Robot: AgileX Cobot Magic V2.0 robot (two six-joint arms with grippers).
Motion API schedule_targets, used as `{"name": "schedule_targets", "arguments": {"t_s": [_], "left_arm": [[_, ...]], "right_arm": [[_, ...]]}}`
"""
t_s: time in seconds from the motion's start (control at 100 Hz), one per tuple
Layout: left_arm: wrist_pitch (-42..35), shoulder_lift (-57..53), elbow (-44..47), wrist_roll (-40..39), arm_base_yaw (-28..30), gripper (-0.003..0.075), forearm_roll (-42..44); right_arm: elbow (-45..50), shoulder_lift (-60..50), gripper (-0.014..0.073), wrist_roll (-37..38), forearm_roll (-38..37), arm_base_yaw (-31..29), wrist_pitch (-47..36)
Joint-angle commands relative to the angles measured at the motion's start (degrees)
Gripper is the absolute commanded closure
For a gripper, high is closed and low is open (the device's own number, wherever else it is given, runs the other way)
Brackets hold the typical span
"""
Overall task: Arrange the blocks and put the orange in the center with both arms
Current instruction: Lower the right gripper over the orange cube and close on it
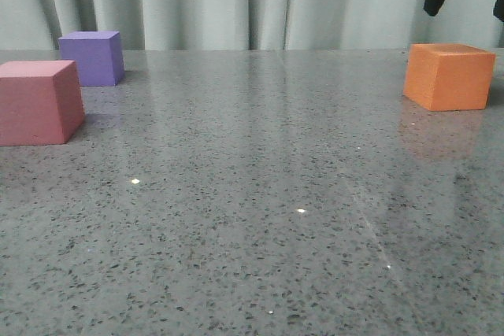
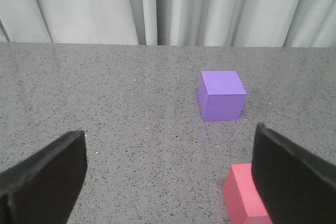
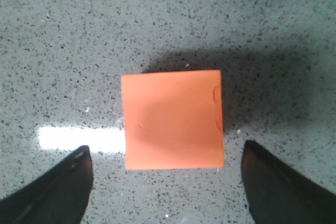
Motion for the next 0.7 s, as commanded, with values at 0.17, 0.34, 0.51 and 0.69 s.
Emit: {"name": "schedule_targets", "arguments": {"t_s": [0.17,0.34,0.51,0.69], "left_arm": [[-3.93,0.29,-1.64,-0.46,0.02,0.0122,-0.66],[-3.93,0.29,-1.64,-0.46,0.02,0.0122,-0.66],[-3.93,0.29,-1.64,-0.46,0.02,0.0122,-0.66],[-3.93,0.29,-1.64,-0.46,0.02,0.0122,-0.66]], "right_arm": [[-1.96,-1.08,0.0013,-0.63,-0.60,0.02,-1.35],[-1.96,0.36,0.0013,-0.63,-0.65,0.02,-1.77],[-1.96,1.90,0.0013,-0.63,-0.65,0.02,-1.94],[-1.96,3.29,0.0013,-0.63,-0.65,0.02,-2.29]]}}
